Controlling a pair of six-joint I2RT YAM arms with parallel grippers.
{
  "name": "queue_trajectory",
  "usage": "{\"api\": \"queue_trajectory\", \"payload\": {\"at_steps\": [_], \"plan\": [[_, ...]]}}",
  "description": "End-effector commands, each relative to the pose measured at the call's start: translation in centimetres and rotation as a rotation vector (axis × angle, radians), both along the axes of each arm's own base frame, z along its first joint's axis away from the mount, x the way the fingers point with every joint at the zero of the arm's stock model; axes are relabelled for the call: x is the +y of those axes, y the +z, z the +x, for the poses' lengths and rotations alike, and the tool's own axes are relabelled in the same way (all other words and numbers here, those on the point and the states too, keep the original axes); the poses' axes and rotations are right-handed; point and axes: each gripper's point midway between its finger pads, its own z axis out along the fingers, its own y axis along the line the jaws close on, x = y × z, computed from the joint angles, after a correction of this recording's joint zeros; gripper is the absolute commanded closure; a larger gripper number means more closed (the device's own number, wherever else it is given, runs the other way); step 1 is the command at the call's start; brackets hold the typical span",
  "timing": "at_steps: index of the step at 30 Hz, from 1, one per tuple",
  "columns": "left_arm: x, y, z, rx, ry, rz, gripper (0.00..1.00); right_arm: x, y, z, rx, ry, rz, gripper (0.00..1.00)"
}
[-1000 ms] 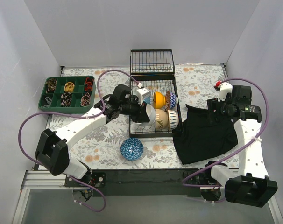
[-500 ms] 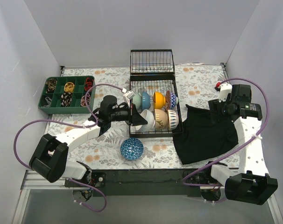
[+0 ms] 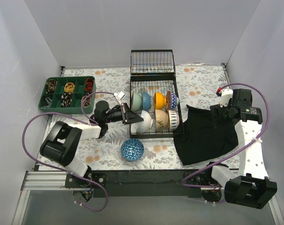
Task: Load the bowls into the dish rack
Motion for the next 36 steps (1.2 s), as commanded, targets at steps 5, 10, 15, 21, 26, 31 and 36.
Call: {"api": "queue_trajectory", "payload": {"at_steps": [5, 10, 15, 21, 26, 31, 36], "plan": [[-0.3, 3.4, 1.1, -0.005, -0.055, -0.176, 1.0, -0.4, -0.7, -1.1, 0.021, -0.014, -0.001, 0.23], [-0.7, 3.3, 2.6, 0.082, -0.026, -0.224, 1.0, -0.5, -0.9, -1.2, 0.026, -0.023, 0.003, 0.22], [-1.0, 2.2, 4.0, 0.15, 0.014, -0.233, 1.0, -0.6, -0.8, -1.5, 0.031, -0.029, 0.001, 0.22], [-1.2, 1.2, 4.8, 0.235, 0.048, -0.252, 1.0, -0.8, -1.3, -1.9, 0.056, -0.036, -0.001, 0.22], [-1.4, 0.5, 5.2, 0.295, 0.072, -0.248, 1.0, -0.9, -1.2, -1.6, 0.066, -0.032, 0.002, 0.23], [-1.9, -0.1, 5.3, 0.36, 0.077, -0.232, 1.0, -0.8, -1.0, -1.0, 0.064, -0.029, 0.014, 0.23], [-2.8, -0.5, 5.0, 0.401, 0.077, -0.224, 1.0, -0.7, -1.4, -1.2, 0.073, -0.029, 0.016, 0.23]]}}
